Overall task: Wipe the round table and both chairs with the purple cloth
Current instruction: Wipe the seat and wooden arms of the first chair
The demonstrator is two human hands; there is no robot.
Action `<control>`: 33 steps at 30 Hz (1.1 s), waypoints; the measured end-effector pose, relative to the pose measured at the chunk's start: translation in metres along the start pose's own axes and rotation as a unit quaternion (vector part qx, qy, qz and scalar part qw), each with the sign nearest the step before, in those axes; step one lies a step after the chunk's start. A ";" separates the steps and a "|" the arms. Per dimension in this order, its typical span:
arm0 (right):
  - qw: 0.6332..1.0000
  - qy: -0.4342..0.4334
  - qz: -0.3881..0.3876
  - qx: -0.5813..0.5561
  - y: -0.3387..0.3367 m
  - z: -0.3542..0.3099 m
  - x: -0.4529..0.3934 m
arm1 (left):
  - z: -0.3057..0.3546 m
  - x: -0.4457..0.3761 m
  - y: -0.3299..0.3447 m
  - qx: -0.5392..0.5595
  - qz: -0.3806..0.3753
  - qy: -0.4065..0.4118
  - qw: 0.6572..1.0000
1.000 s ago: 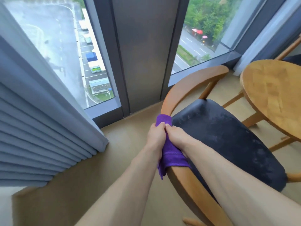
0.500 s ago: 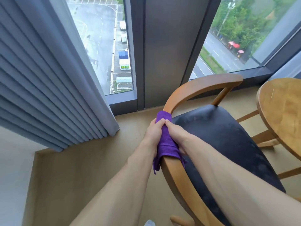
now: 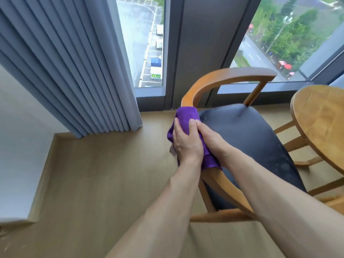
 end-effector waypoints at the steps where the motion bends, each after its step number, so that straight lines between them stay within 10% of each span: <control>1: 1.000 -0.018 0.000 0.021 -0.003 0.003 0.010 | -0.007 0.011 0.000 0.011 0.013 0.018 1.000; 17: 0.986 -0.073 -0.100 0.111 -0.031 0.044 0.064 | -0.075 0.082 0.015 0.098 0.128 0.074 0.984; 33: 0.993 -0.064 -0.059 0.081 -0.002 0.003 -0.026 | 0.011 -0.015 -0.006 0.039 0.036 0.028 0.998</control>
Point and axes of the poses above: each hand's wrist, its own x-axis away from the middle knuckle, its own y-axis out of the palm, z = x × y, the point moved 10 cm from there along -x, towards the middle knuckle, and after that the axes turned 13 degrees about -y, right-handed, at the moved point
